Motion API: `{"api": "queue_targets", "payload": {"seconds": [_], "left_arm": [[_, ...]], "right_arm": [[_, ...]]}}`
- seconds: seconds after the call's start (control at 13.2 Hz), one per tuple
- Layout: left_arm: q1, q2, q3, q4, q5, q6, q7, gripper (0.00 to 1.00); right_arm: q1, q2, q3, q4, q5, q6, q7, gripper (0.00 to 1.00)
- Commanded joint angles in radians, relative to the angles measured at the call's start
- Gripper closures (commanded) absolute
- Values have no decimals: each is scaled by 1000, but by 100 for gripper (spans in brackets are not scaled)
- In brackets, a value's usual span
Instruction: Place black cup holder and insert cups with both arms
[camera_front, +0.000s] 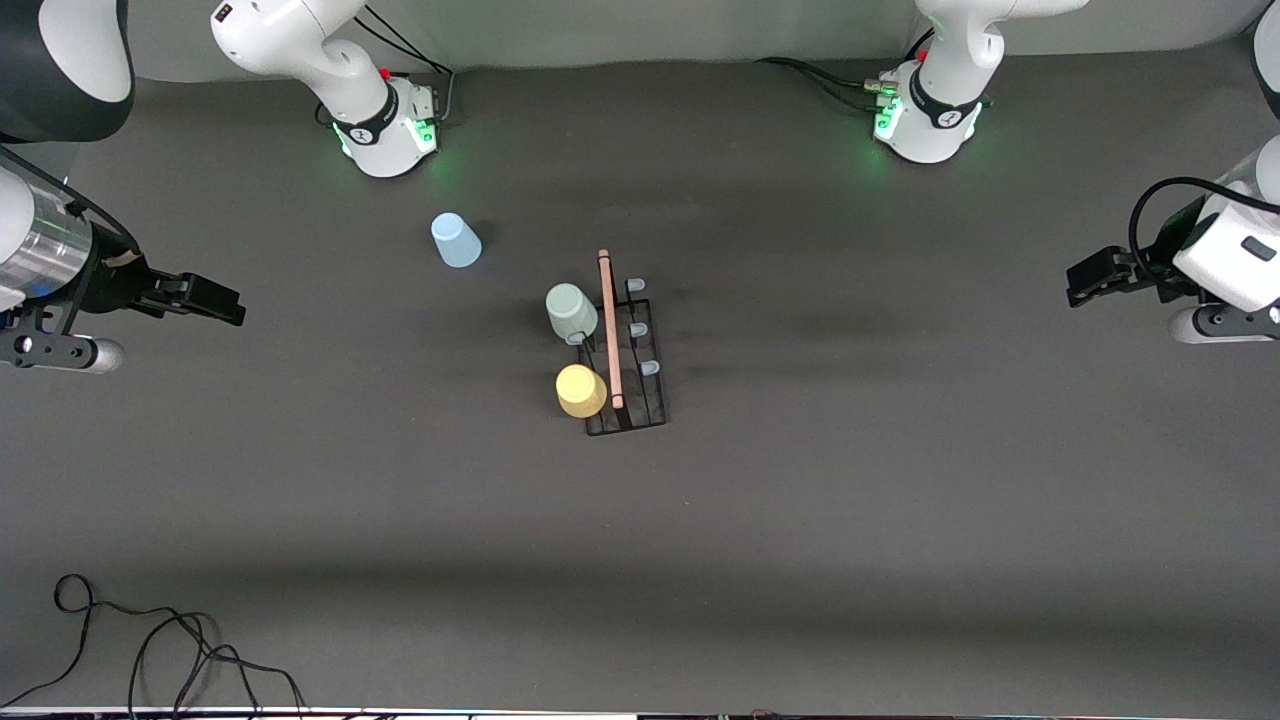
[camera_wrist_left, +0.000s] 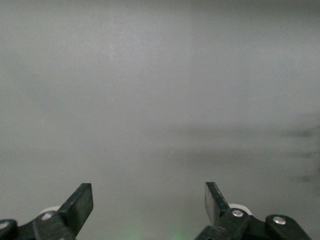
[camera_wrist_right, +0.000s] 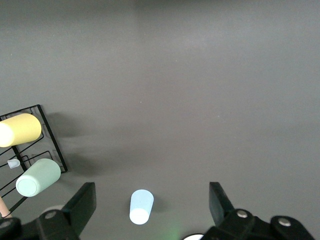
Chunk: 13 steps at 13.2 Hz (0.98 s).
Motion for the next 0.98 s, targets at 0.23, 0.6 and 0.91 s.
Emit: {"api": "queue_targets", "payload": {"seconds": [0.23, 0.6, 0.91], "left_arm": [[-13, -7, 9, -3, -5, 6, 9, 0], [-13, -8, 9, -3, -5, -3, 9, 0], [-13, -10, 9, -2, -5, -8, 8, 0]], "right_arm": [[-494, -41, 517, -5, -94, 4, -20, 0], [-734, -73, 695, -23, -102, 13, -158, 0], [-738, -88, 709, -28, -102, -1, -143, 0]]}}
